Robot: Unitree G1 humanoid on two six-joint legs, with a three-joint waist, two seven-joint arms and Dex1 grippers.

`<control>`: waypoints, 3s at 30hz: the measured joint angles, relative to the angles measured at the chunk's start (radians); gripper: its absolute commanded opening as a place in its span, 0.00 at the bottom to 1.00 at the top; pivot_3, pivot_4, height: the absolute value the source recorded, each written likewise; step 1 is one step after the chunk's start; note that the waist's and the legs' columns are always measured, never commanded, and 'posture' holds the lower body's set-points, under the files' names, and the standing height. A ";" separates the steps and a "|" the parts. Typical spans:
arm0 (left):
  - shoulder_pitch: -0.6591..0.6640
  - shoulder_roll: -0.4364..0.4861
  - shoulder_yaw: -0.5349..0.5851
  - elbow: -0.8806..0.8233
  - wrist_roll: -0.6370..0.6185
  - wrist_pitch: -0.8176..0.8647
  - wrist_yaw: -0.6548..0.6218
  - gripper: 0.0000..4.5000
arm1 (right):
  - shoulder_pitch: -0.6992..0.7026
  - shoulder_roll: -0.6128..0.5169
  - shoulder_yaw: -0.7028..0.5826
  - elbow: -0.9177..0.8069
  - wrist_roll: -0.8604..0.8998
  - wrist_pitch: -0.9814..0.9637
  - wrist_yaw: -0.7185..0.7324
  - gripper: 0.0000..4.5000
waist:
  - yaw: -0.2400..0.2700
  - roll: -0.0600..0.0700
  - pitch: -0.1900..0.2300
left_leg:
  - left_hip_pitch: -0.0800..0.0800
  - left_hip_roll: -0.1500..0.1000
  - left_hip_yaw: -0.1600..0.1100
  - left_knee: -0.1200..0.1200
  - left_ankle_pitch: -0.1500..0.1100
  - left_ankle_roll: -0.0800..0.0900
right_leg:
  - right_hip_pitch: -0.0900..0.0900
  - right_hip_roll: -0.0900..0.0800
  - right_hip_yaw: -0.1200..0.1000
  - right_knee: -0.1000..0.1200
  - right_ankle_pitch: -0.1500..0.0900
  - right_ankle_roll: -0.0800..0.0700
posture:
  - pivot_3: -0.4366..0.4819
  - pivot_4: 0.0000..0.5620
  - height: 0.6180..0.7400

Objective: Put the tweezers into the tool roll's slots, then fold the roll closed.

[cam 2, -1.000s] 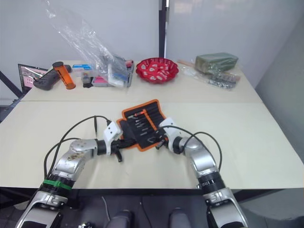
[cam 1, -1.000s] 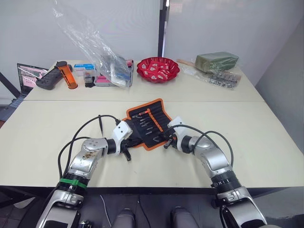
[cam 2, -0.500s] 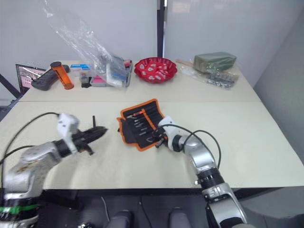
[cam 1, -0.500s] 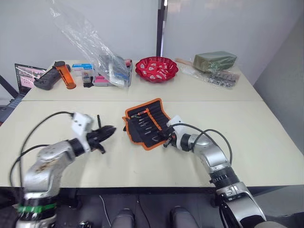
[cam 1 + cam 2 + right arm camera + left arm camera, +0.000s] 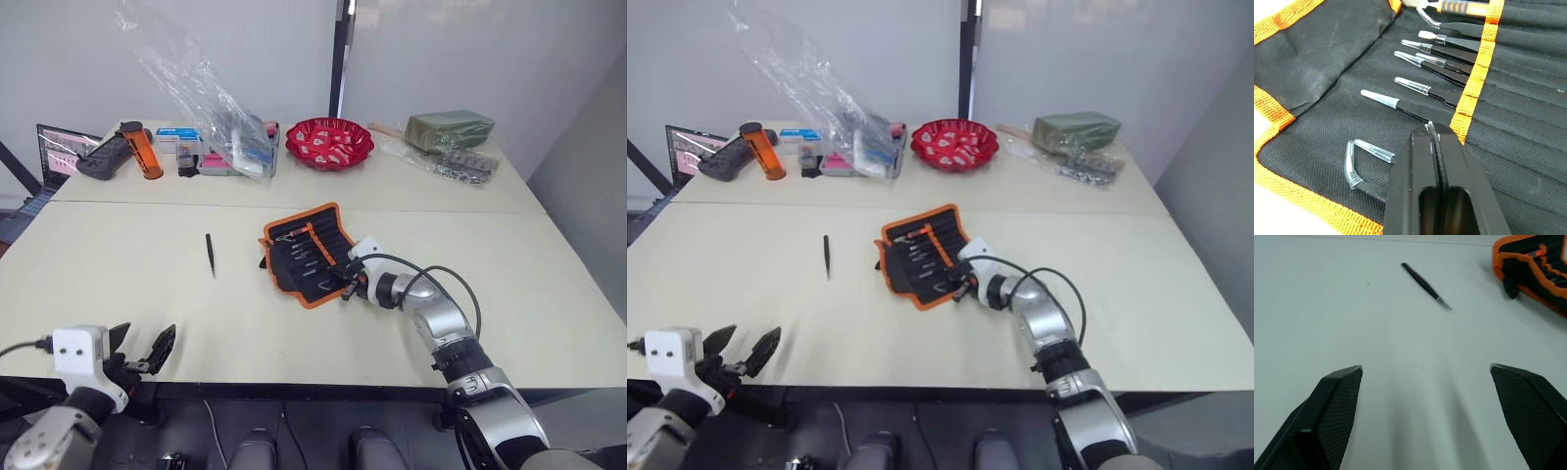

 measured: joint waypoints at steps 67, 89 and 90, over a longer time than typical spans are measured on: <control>-0.908 0.182 -0.343 0.467 0.169 0.133 0.137 0.01 | 0.142 -0.012 -0.065 -0.247 0.042 0.070 -0.080 0.00 | 0.018 -0.001 0.013 | -0.007 -0.002 0.000 -0.001 0.001 -0.002 | -0.004 -0.001 0.000 -0.001 0.004 0.008 | 0.48 0.27 1.00; -1.205 0.371 -0.837 0.456 0.113 0.398 -0.384 0.01 | 0.226 -0.038 -0.081 -0.350 0.059 0.111 -0.150 0.00 | 0.016 0.001 0.016 | -0.019 -0.002 0.000 0.000 0.003 -0.005 | -0.017 0.000 0.000 0.003 0.006 0.006 | 0.48 0.27 1.00; -1.218 0.370 -0.863 0.470 0.125 0.399 -0.395 0.01 | 0.229 -0.038 -0.081 -0.351 0.059 0.111 -0.152 0.00 | 0.016 0.001 0.016 | -0.019 -0.002 0.000 0.000 0.003 -0.005 | -0.017 0.000 0.000 0.003 0.006 0.006 | 0.48 0.27 1.00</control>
